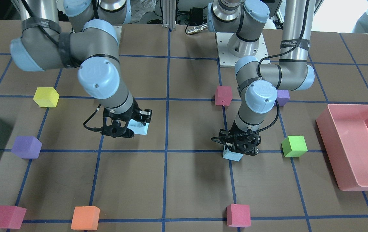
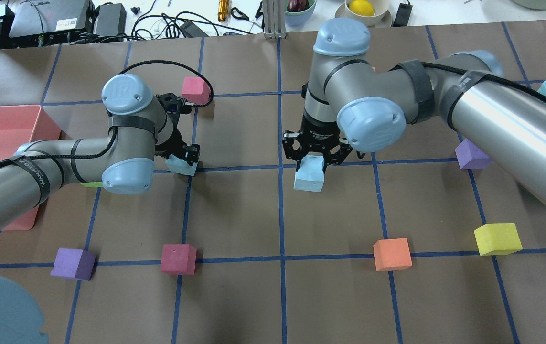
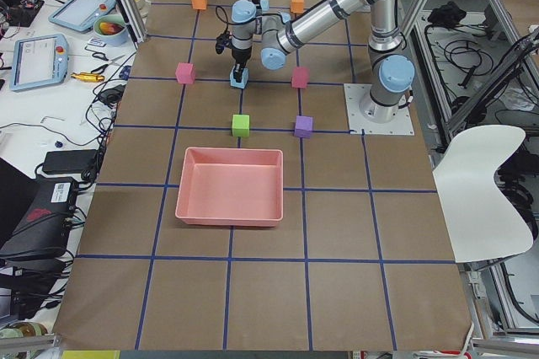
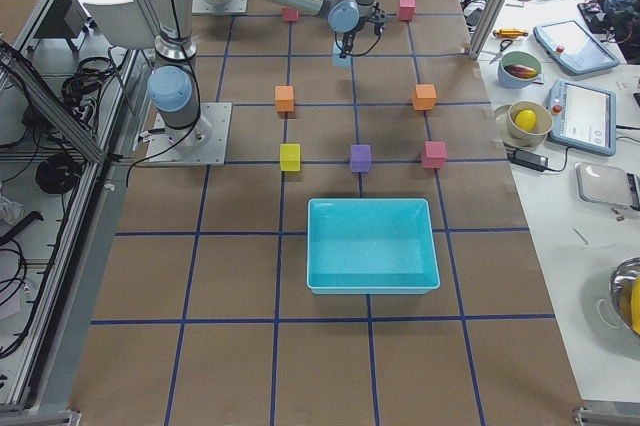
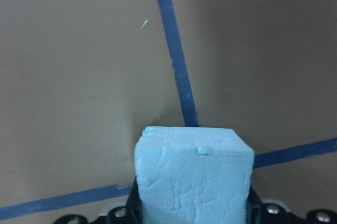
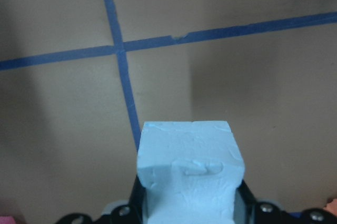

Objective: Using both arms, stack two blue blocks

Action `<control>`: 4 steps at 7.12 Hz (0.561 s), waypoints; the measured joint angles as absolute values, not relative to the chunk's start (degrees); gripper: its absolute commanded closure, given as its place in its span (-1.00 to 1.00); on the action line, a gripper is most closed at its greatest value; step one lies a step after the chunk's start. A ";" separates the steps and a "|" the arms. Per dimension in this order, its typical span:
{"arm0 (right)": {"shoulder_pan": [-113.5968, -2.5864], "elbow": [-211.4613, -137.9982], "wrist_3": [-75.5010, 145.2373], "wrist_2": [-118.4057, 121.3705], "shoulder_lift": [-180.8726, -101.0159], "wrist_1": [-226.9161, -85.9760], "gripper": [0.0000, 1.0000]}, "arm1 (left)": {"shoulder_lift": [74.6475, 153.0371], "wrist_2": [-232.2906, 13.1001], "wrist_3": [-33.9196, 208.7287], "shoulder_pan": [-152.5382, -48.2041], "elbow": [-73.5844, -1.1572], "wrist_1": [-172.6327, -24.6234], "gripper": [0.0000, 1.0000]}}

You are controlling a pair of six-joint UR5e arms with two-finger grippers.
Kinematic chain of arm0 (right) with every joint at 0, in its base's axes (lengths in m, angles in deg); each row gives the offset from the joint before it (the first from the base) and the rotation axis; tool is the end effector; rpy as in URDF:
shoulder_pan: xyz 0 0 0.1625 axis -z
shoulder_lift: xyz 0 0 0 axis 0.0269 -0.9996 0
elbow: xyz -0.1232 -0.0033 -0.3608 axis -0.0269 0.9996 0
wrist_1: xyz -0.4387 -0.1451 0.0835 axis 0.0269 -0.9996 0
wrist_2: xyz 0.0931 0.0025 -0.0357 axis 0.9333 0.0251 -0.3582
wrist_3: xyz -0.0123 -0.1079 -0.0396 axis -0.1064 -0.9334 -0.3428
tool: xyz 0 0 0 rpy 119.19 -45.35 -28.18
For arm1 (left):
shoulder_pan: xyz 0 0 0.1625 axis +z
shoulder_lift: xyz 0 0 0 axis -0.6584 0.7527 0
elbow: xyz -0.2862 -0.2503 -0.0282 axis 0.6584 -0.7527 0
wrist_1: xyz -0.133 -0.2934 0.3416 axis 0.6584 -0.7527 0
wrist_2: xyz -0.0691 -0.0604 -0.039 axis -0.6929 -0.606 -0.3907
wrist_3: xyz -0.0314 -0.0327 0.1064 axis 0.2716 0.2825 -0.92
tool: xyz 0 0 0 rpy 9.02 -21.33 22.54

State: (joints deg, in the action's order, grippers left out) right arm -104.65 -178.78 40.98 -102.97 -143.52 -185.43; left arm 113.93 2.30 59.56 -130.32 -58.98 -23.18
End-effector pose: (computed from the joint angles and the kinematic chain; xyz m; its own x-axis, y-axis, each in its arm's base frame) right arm 0.3134 -0.5399 0.2103 -0.9884 0.1307 -0.0768 0.1133 0.9735 0.1985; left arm -0.1239 -0.5765 0.1159 -0.9772 0.2099 -0.0335 0.2124 0.9703 -0.1156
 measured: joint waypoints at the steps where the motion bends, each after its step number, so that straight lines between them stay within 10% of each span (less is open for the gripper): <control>1: -107.53 -178.99 42.18 -102.89 -142.84 -186.74 1.00 | 113.29 2.27 59.03 -130.02 -58.24 -23.48 1.00; 4: -112.79 -182.97 44.73 -103.04 -140.55 -194.80 1.00 | 112.76 1.72 60.36 -130.84 -57.42 -23.68 1.00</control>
State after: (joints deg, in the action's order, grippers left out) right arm -112.79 -182.97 44.73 -103.04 -140.55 -194.80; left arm 112.76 1.72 60.36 -130.84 -57.42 -23.68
